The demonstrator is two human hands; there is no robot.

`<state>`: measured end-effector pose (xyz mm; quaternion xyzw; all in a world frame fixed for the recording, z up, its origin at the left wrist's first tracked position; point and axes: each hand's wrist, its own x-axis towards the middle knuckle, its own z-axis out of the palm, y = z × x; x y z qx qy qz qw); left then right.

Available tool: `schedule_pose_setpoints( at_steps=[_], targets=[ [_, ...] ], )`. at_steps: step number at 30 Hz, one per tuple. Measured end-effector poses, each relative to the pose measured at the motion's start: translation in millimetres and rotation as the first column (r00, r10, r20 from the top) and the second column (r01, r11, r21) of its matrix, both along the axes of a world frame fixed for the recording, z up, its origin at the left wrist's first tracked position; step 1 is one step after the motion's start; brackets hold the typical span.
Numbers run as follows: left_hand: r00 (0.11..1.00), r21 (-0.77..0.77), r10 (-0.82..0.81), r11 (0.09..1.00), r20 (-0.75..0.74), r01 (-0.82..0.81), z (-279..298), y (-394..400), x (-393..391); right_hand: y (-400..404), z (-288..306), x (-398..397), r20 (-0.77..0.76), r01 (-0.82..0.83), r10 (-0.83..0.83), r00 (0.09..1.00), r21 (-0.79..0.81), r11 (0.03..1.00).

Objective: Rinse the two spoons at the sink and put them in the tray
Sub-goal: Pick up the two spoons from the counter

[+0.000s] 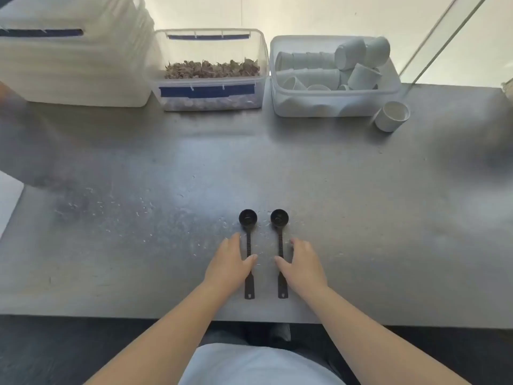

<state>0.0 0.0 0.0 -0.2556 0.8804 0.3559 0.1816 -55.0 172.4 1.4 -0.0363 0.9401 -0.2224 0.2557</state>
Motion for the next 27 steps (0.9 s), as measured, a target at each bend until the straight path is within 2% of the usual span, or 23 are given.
schedule_pose_setpoints(
  at_steps=[3, 7, 13, 16, 20, 24, 27],
  targets=[
    [0.997, 0.027, 0.072, 0.997, -0.032, -0.071, -3.8, -1.5, -10.4, -5.5, -6.6, -11.4, 0.043, 0.099, -0.097, 0.994, -0.059, 0.993],
    [0.994, 0.0, 0.108, 0.994, 0.035, -0.108, -2.0, -0.9, -21.5, -14.8, -13.2, -24.3, 0.098, 0.19, -0.185, 0.978, -0.044, 0.981],
    [0.987, 0.029, 0.14, 0.989, 0.081, -0.142, -1.7, -3.7, -30.1, -24.8, -11.1, -31.8, 0.103, 0.154, -0.159, 0.982, 0.057, 0.986],
    [0.987, 0.065, 0.13, 0.988, 0.099, -0.137, -1.9, -9.1, -35.0, -26.6, -11.8, -35.0, 0.148, 0.165, -0.171, 0.974, 0.057, 0.985],
    [0.973, 0.208, 0.185, 0.955, 0.139, -0.212, 0.5, -18.0, -38.9, -27.4, -14.1, -32.7, 0.28, 0.243, -0.214, 0.936, -0.073, 0.967],
    [0.933, 0.405, 0.272, 0.845, 0.234, -0.348, 11.7, -21.9, -32.0, -23.3, -9.7, -25.3, 0.45, 0.472, -0.326, 0.831, -0.263, 0.841],
    [0.92, 0.478, 0.308, 0.787, 0.243, -0.39, 26.6, -25.6, -22.0, -18.0, 7.0, -21.4, 0.522, 0.537, -0.333, 0.785, -0.304, 0.787]
  ],
)
